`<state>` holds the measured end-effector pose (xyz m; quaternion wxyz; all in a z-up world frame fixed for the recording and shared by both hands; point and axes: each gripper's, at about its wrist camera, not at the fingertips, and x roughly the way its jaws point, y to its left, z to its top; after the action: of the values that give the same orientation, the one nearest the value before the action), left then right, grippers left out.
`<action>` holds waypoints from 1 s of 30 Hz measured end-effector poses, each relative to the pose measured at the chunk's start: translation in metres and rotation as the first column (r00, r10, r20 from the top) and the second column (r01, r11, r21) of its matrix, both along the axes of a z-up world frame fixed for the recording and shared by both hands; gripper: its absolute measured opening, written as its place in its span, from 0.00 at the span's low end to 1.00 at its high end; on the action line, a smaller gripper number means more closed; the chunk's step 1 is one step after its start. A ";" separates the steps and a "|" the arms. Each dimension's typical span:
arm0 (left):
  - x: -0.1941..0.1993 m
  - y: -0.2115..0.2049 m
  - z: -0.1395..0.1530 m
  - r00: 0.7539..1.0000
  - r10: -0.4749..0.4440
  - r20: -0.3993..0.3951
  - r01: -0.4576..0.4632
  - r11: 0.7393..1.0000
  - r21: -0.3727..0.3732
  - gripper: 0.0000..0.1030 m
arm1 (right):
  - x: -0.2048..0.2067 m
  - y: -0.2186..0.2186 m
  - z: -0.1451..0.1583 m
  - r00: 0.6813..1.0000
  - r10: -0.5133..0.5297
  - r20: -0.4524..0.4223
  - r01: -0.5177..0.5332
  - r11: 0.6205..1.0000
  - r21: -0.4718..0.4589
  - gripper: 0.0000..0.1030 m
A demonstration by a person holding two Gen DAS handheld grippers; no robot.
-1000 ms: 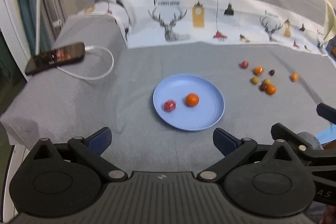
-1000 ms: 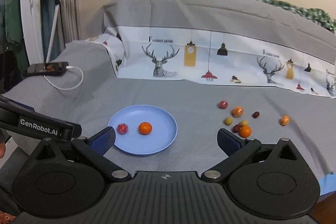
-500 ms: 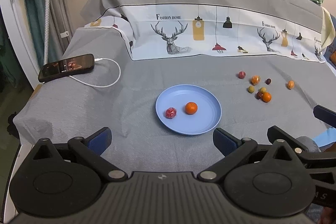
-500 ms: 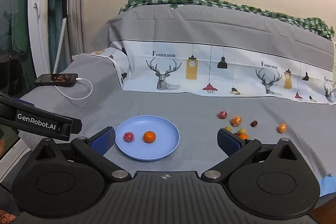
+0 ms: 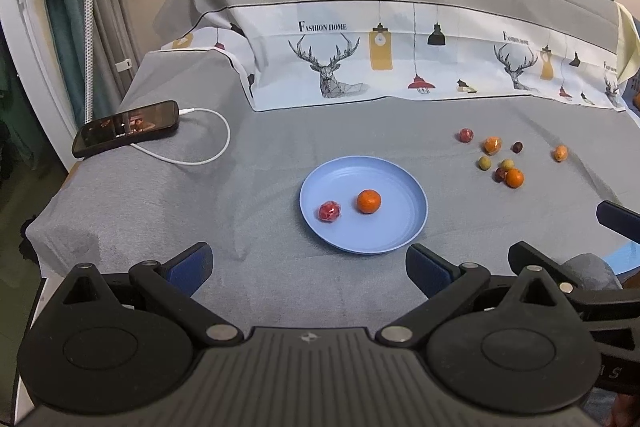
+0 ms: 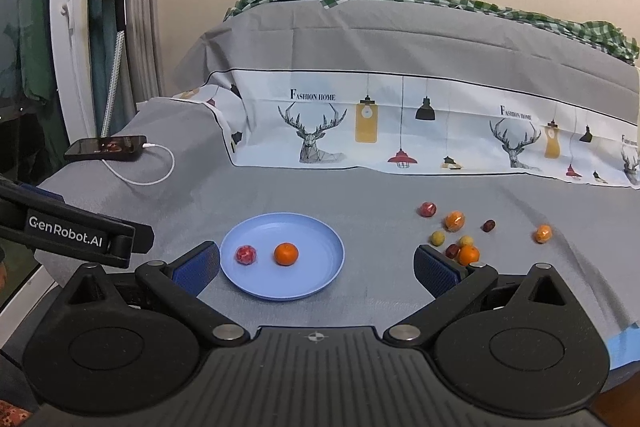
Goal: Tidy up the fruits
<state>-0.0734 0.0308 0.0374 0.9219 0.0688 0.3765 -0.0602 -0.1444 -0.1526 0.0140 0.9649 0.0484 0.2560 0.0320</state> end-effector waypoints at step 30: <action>0.097 -0.078 -0.045 0.982 -0.017 -0.191 0.031 0.997 0.074 1.00 | 0.065 -0.134 -0.074 0.917 -0.342 -0.204 0.378 0.909 0.176 0.99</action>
<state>0.0240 -0.0468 -0.0079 0.8777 0.1025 0.4639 -0.0633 -0.0791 -0.2865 -0.0601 0.9182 0.2001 0.3185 -0.1242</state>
